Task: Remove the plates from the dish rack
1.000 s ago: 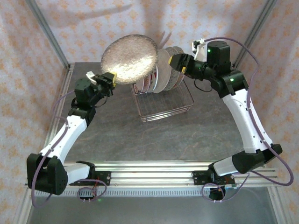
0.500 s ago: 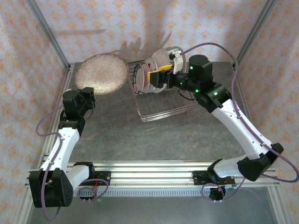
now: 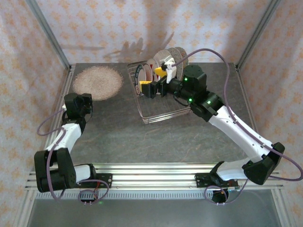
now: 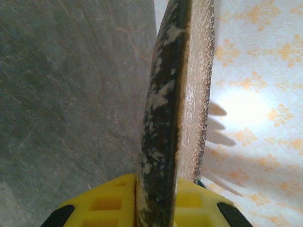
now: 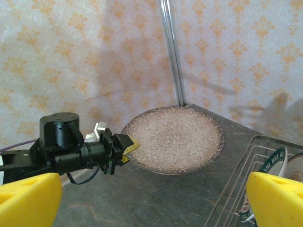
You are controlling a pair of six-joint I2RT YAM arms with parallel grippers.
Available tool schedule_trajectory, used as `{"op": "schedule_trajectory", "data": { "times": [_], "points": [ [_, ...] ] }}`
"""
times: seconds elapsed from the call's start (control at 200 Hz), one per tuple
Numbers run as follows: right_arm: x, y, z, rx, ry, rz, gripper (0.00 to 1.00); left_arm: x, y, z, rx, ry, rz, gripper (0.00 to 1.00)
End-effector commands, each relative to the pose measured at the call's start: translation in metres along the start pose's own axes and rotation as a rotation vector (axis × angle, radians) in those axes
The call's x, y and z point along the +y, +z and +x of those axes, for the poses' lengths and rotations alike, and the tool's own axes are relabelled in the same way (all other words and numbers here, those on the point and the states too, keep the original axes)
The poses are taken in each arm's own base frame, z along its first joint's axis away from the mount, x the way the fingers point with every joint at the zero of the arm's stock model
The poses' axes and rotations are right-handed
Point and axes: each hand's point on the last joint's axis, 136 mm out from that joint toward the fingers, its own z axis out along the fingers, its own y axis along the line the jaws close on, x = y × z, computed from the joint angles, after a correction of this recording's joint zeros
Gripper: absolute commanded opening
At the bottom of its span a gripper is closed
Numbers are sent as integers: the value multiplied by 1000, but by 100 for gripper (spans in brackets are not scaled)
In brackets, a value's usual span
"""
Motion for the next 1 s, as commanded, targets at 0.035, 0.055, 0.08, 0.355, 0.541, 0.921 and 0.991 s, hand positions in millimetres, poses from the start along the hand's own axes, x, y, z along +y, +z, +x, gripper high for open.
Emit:
{"op": "schedule_trajectory", "data": {
  "times": [0.035,0.055,0.08,0.355,0.541,0.921,0.991],
  "points": [
    [-1,-11,-25,-114,-74,48,99,-111,-16,-26,-91,95,419,0],
    [-2,-10,-24,-113,-75,53,99,-110,-12,-27,-92,98,420,0],
    [-4,-10,-24,-113,-73,60,99,-109,-8,-29,-92,99,420,0],
    [-15,-1,-23,-175,-58,105,99,-96,39,-41,-76,99,406,0],
    [-24,13,-25,-222,-28,130,99,-87,67,-44,-59,99,384,0],
    [-33,27,-24,-220,-8,154,99,-69,113,-50,-26,103,357,0],
    [-33,27,-23,-217,-4,156,99,-67,119,-52,-25,105,352,0]
  ]
}}
